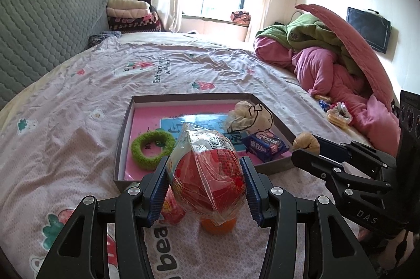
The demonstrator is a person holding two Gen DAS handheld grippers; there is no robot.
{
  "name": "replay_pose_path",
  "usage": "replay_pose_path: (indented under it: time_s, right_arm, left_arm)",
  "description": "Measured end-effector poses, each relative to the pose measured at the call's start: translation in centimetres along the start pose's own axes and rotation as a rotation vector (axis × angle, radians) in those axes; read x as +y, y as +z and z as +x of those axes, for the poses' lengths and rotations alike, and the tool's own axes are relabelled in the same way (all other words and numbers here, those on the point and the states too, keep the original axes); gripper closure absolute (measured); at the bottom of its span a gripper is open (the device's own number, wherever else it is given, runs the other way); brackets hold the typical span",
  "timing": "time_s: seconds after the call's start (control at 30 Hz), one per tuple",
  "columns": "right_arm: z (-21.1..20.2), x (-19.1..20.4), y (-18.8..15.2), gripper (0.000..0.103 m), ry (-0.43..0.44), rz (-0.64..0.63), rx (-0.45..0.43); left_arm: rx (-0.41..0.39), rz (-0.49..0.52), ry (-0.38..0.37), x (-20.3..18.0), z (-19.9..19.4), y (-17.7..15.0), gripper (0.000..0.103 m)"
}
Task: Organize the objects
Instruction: 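Carry the red wrapped ball in the left gripper toward the tray while the right carries the walnut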
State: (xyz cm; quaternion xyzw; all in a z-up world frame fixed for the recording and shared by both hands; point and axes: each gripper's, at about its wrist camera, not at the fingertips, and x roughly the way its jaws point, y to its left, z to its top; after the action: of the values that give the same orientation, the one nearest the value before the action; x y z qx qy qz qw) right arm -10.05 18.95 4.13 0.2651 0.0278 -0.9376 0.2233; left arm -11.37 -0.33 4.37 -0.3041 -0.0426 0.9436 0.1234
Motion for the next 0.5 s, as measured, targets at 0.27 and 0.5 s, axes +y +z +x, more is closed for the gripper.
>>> replay_pose_path:
  time_s: [0.27, 0.5]
  right_arm:
    - [0.2, -0.2, 1.3, 0.067, -0.010, -0.009, -0.014]
    - [0.3, -0.7, 2.3, 0.067, -0.029, -0.022, -0.031]
  left_arm:
    - [-0.009, -0.001, 0.004, 0.9, 0.2, 1.1, 0.049]
    - [-0.009, -0.019, -0.006, 2.0, 0.6, 2.2, 0.049]
